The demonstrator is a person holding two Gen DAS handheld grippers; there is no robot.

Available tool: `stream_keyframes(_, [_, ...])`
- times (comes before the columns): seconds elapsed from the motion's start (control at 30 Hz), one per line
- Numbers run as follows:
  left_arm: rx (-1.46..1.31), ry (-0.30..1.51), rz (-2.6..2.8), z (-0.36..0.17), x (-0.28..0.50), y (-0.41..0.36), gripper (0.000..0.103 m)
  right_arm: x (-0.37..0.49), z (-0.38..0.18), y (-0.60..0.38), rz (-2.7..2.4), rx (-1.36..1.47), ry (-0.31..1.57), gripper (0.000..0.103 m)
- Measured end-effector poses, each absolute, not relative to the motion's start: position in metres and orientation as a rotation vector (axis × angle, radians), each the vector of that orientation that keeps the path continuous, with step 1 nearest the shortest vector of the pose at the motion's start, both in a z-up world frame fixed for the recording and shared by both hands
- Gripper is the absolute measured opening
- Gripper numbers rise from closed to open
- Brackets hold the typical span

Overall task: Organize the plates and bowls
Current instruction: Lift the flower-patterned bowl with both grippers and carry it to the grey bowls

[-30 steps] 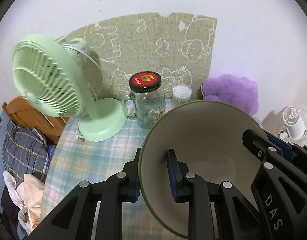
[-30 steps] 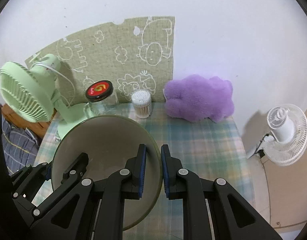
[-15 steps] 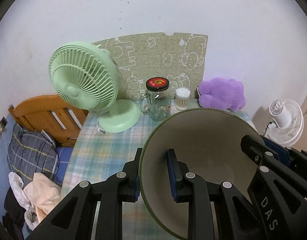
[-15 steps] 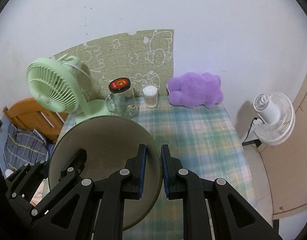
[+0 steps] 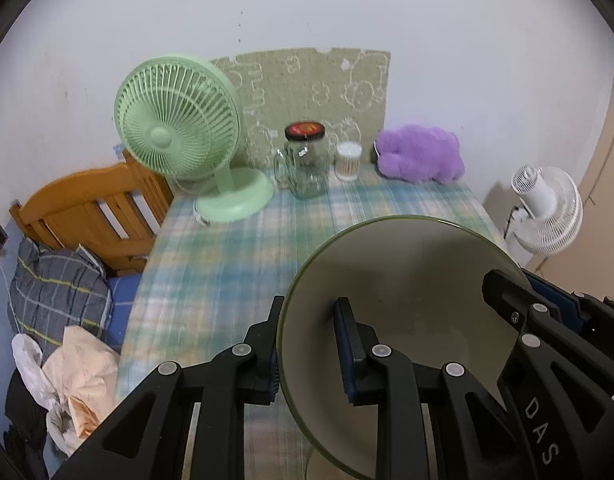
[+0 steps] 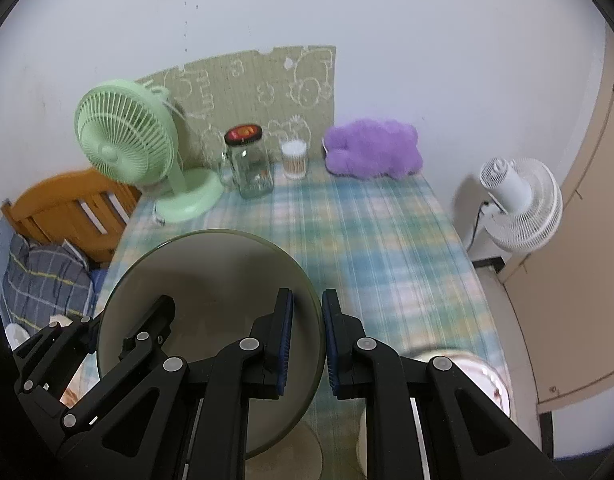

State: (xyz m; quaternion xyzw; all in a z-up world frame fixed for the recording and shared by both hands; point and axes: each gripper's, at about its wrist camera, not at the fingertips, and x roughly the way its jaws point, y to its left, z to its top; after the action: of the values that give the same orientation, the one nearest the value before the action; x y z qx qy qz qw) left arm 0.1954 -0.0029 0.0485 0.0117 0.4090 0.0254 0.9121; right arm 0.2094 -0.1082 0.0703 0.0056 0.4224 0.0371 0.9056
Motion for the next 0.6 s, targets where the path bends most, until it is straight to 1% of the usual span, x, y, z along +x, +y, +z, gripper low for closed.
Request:
stream_keyframes(0.27, [0.017, 0.893, 0.048, 0.023, 0.164, -0.004, 0.021, 0.174, 0.046, -0.110, 0.069, 0.004, 0.923, 0.018])
stream_keyframes(0.6, [0.014, 0.974, 0.042, -0.009, 0.144, -0.004, 0.022, 0.152, 0.013, -0.106, 0.062, -0.013, 1.006, 0.018])
